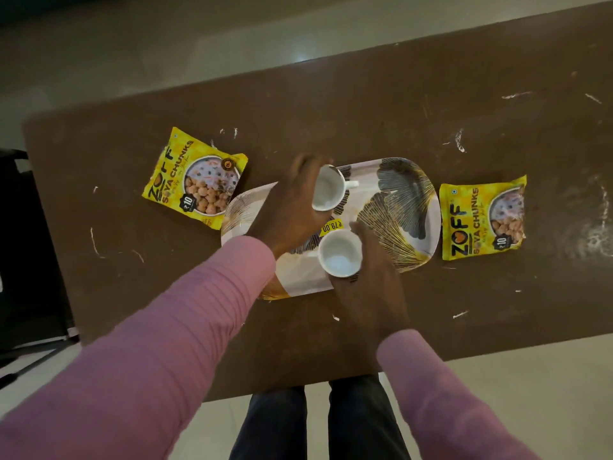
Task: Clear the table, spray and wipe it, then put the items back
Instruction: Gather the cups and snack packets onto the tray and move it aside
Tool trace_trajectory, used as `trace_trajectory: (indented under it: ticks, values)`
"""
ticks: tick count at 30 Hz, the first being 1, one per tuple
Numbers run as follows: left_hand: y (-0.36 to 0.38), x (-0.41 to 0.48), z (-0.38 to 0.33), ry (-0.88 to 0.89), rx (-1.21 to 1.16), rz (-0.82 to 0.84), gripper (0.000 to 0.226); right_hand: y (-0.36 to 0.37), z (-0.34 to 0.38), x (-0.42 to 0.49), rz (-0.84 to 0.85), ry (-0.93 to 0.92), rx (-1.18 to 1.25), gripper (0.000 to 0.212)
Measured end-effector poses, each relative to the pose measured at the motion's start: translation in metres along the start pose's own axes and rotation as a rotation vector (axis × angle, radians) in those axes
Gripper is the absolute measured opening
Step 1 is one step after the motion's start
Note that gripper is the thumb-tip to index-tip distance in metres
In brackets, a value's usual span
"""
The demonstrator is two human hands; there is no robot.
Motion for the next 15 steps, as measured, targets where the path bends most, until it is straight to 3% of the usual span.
trace_trajectory:
  ticks: [9, 15]
  values:
    - [0.018, -0.002, 0.004, 0.028, 0.116, 0.04, 0.068, 0.03, -0.004, 0.013, 0.072, -0.114, -0.162, 0.068]
    - [0.015, -0.011, 0.011, 0.009, 0.072, 0.094, 0.091, 0.017, -0.006, 0.002, 0.103, -0.111, -0.242, 0.09]
Point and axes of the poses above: each hand's wrist, its own x-axis towards the middle knuckle, its own y-axis out of the palm, z = x × y, the point moved 6 cm from there along x, towards the middle knuckle, and after that the axes turned 11 degrees about z, right-handed, at the moved point
